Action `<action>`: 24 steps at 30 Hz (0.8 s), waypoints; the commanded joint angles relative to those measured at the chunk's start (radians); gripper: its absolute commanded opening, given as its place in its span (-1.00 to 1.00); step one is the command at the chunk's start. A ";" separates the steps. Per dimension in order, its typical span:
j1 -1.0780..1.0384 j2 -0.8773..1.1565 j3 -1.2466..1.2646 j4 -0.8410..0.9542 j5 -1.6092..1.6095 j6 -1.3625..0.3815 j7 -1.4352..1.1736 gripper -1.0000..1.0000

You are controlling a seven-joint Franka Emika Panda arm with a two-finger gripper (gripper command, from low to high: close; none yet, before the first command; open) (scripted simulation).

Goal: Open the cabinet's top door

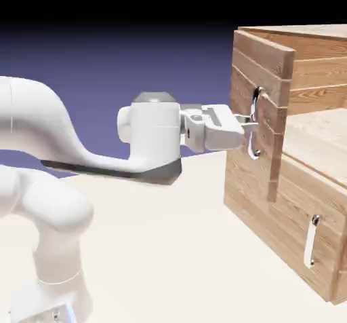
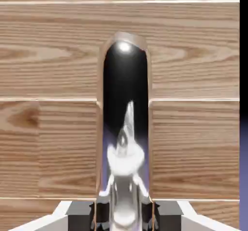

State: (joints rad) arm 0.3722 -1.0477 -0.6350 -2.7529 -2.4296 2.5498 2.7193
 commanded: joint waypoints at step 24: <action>-0.087 -0.411 0.828 -0.316 1.028 -0.477 -0.316 -1.00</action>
State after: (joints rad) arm 0.2853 -1.4589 0.1923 -3.0691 -1.4027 2.0739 2.4029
